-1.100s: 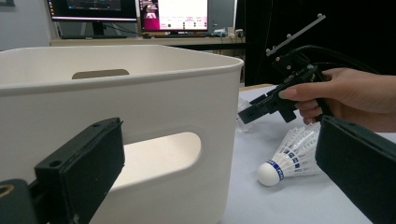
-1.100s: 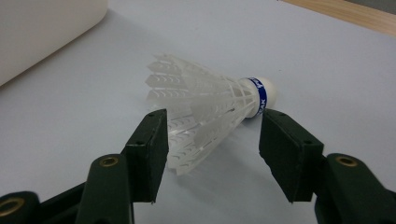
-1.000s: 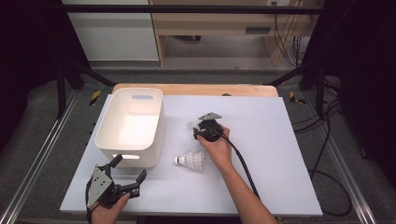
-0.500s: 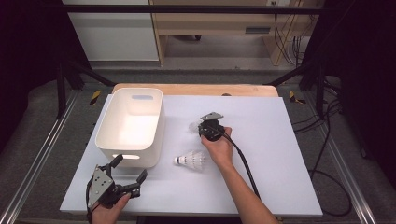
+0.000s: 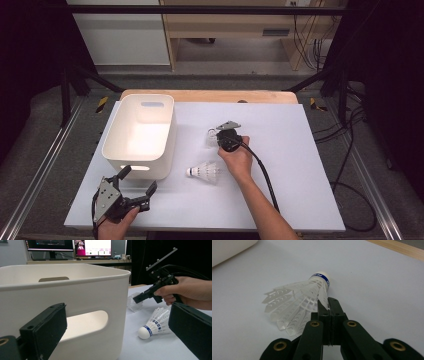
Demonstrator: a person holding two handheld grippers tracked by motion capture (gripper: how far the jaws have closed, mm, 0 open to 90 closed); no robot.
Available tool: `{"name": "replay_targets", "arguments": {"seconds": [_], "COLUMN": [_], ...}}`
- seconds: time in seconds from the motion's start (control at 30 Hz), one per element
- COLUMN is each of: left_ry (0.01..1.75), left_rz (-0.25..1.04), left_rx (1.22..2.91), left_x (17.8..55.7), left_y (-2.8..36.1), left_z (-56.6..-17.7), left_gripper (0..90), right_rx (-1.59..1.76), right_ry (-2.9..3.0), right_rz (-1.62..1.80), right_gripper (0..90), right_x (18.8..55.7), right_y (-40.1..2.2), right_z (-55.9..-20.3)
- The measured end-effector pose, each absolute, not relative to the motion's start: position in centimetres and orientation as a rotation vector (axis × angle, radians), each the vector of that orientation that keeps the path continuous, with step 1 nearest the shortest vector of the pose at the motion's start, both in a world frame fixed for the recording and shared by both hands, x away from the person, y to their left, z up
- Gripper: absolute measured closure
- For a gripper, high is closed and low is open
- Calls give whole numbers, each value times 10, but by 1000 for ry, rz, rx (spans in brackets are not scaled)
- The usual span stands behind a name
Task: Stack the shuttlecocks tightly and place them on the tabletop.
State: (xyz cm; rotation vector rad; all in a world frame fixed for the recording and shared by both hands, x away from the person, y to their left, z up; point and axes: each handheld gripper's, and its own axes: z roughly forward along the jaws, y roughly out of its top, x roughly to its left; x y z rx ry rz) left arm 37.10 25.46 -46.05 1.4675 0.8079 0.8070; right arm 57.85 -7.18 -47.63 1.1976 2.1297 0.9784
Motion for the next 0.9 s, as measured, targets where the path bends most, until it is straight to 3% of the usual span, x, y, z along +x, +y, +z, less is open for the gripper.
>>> {"name": "replay_targets", "arguments": {"seconds": [0.9], "left_ry": [822], "left_rz": [815], "left_rx": [1463], "left_x": [372], "left_y": [258], "left_z": [-461], "left_gripper": [20], "right_rx": [1074], "right_ry": [2197], "right_rz": [1090], "right_gripper": [900], "right_x": [546], "right_y": [-130], "right_z": [-463]}}
